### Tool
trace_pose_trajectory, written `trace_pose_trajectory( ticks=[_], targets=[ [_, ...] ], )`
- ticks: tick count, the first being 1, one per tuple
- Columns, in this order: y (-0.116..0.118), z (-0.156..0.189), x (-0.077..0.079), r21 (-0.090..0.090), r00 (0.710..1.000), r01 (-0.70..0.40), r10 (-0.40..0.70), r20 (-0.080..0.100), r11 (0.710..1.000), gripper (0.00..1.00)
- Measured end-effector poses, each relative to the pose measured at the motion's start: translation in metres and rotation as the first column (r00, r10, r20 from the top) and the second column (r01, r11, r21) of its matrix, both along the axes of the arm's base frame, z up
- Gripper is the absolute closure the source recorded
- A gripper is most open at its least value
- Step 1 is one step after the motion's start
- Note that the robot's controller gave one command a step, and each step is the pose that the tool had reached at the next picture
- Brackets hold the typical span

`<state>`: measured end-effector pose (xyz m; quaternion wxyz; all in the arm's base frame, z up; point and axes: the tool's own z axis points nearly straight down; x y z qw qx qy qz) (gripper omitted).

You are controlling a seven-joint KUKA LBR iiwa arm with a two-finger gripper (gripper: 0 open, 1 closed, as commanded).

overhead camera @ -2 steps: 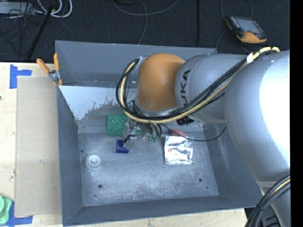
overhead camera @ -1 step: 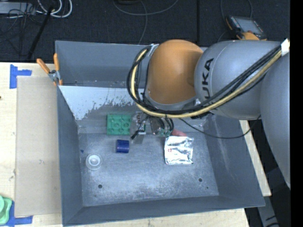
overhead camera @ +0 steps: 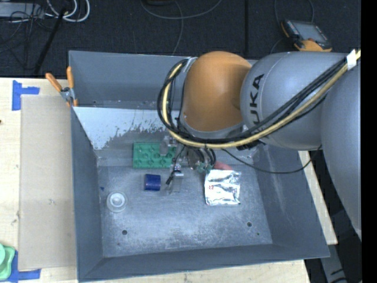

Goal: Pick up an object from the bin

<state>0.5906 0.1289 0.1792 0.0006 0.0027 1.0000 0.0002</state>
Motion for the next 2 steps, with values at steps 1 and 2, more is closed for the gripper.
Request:
trace_pose_trajectory(
  ticks=[1, 2],
  targets=[
    [-0.0128, -0.109, 0.0056, -0.003, 0.999, 0.031, -0.031, -0.01, 1.0, 0.0],
    [-0.013, -0.1043, 0.0077, 0.0, 0.999, 0.036, -0.036, -0.003, 0.999, 1.0]
  ],
)
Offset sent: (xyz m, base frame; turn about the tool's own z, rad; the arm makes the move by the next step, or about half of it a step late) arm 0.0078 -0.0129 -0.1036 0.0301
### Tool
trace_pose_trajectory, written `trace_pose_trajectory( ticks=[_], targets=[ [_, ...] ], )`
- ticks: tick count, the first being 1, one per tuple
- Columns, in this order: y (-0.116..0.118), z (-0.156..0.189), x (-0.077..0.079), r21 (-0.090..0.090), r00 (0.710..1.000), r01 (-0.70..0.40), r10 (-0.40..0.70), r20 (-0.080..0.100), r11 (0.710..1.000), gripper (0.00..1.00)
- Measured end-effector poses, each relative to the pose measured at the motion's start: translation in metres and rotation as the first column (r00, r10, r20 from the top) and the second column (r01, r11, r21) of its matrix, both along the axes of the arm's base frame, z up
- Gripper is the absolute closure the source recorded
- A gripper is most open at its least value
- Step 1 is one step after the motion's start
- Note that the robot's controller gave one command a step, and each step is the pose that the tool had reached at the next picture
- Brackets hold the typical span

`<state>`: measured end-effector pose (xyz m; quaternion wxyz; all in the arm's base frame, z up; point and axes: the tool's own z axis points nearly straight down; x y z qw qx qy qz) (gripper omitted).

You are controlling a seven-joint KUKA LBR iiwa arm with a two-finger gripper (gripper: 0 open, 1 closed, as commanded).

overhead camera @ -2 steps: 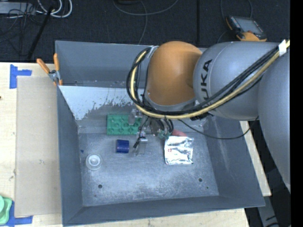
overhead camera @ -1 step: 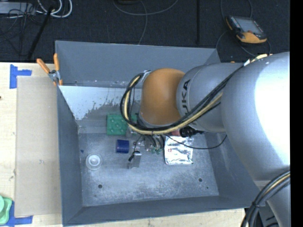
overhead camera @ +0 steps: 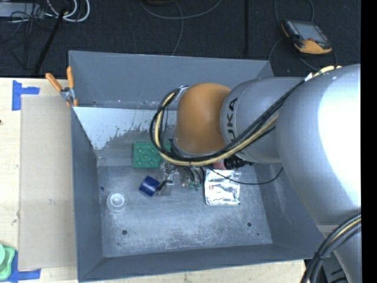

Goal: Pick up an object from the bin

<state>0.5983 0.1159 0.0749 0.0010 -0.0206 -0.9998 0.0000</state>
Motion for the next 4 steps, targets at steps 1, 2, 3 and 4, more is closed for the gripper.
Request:
trace_pose_trajectory(
  ticks=[1, 2, 3, 4],
  targets=[
    [-0.008, 0.099, -0.024, 0.001, 1.0, 0.01, -0.01, 0.009, 1.0, 1.0],
    [-0.008, 0.094, -0.025, 0.0, 1.0, 0.011, -0.011, 0.002, 1.0, 0.0],
    [0.025, -0.008, -0.009, 0.003, 0.885, -0.466, 0.466, -0.004, 0.885, 0.0],
    [0.024, -0.005, -0.007, 0.001, 0.888, -0.461, 0.461, 0.002, 0.888, 1.0]
  ],
)
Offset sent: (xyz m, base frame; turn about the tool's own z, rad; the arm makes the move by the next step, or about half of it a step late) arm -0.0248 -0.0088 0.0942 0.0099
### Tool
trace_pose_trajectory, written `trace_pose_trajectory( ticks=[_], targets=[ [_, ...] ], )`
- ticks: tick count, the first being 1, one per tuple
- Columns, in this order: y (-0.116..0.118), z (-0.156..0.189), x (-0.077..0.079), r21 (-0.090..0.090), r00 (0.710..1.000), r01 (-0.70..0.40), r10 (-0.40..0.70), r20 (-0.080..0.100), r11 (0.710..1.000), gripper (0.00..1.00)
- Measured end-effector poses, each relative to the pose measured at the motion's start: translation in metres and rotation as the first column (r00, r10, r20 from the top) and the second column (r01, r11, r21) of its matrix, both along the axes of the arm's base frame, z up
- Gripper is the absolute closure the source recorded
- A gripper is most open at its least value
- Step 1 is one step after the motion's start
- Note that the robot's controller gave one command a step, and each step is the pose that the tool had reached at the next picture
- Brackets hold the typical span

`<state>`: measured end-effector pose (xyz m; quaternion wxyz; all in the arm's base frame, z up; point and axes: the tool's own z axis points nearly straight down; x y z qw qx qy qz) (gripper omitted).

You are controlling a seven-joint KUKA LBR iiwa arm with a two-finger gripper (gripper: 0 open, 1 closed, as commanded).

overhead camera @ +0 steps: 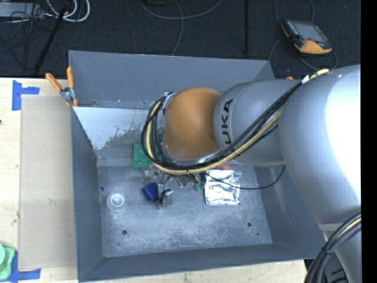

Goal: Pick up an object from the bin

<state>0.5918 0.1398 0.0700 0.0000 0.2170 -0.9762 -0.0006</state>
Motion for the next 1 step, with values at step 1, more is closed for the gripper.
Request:
trace_pose_trajectory(
  ticks=[1],
  targets=[
    [0.0318, 0.1261, -0.0043, 0.003, 1.0, 0.019, -0.019, 0.01, 1.0, 1.0]
  ],
)
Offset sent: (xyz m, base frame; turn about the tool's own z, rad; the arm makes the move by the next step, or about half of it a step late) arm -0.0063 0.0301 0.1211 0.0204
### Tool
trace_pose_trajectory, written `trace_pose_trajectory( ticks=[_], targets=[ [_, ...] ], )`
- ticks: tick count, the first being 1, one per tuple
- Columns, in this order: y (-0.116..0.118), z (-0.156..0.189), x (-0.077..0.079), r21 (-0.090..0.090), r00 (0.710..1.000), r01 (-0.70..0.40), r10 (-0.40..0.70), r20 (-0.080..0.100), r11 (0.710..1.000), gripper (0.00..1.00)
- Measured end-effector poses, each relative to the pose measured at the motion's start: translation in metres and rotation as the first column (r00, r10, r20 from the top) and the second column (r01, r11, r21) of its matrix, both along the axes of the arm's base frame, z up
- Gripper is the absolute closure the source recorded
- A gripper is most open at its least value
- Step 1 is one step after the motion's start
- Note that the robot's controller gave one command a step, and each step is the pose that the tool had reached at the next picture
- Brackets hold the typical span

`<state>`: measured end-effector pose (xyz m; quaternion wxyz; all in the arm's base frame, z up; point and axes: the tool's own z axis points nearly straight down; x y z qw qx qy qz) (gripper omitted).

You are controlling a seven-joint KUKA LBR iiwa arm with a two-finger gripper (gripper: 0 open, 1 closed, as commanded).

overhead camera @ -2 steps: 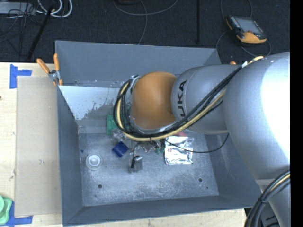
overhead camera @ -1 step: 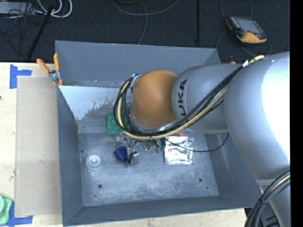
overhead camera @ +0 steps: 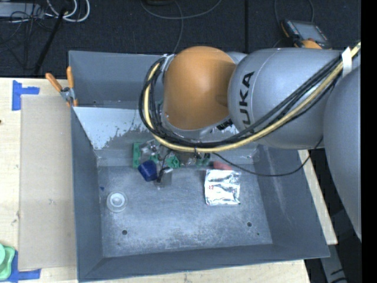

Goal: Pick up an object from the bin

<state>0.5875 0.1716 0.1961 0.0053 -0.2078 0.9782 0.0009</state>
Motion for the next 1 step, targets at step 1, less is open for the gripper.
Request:
trace_pose_trajectory(
  ticks=[1],
  targets=[
    [0.0007, 0.071, 0.0254, -0.005, 0.895, -0.447, 0.447, -0.002, 0.895, 1.0]
  ],
)
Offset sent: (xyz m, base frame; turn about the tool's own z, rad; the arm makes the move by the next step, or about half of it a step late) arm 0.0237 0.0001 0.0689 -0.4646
